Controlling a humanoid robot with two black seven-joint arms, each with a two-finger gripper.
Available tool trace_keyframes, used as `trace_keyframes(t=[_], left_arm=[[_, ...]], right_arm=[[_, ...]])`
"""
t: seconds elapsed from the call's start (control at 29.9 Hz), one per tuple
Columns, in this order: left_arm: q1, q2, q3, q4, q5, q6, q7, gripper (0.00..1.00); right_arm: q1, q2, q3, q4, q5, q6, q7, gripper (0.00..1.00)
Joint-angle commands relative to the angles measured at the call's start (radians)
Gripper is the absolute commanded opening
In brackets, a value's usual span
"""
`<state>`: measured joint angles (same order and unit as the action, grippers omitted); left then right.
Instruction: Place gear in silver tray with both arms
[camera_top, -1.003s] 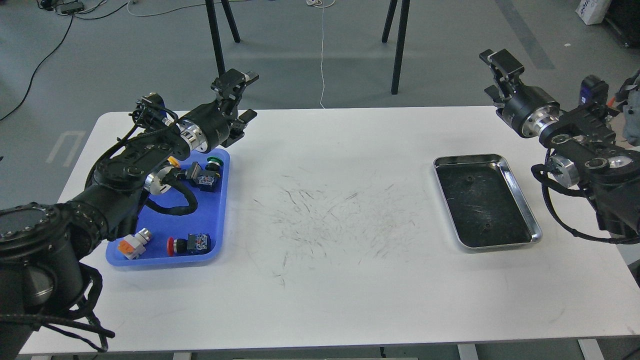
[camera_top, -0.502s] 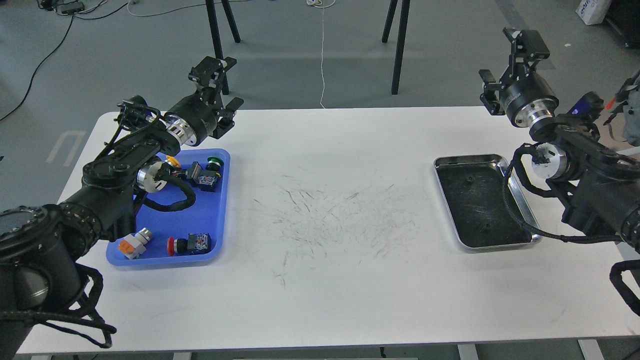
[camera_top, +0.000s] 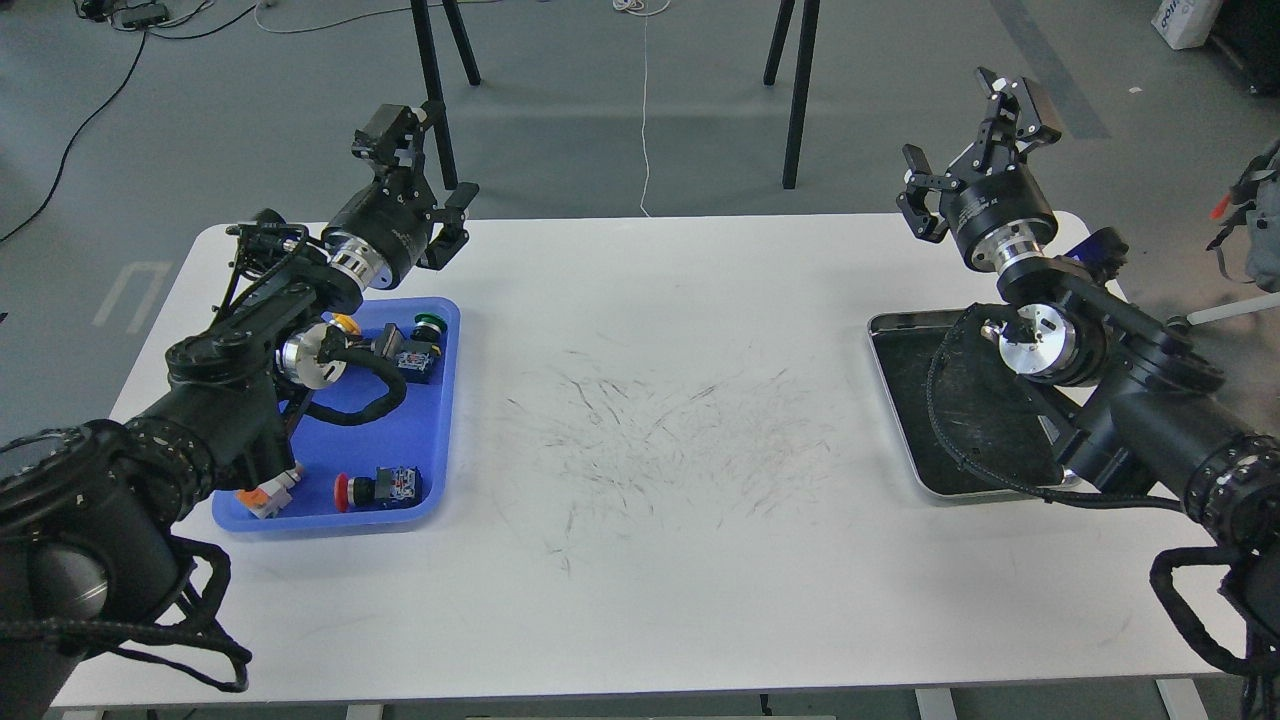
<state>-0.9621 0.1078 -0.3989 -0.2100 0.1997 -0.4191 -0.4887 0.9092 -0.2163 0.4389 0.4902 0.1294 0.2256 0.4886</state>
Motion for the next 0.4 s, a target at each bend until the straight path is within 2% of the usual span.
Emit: trace_keyframes(t=[0.0,0.37], left_arm=[[0.01,-0.017,-0.008,0.0,-0.005,0.022,0.0,1.0],[0.031,-0.033,-0.005,-0.002,-0.002,0.028,0.0,1.0]], right_arm=[[-0.012,0.006,-0.008,-0.001,-0.002,0.001,0.0,0.98],[-0.015,0.008,-0.006,0.005,-0.002,0.001,0.0,0.98]])
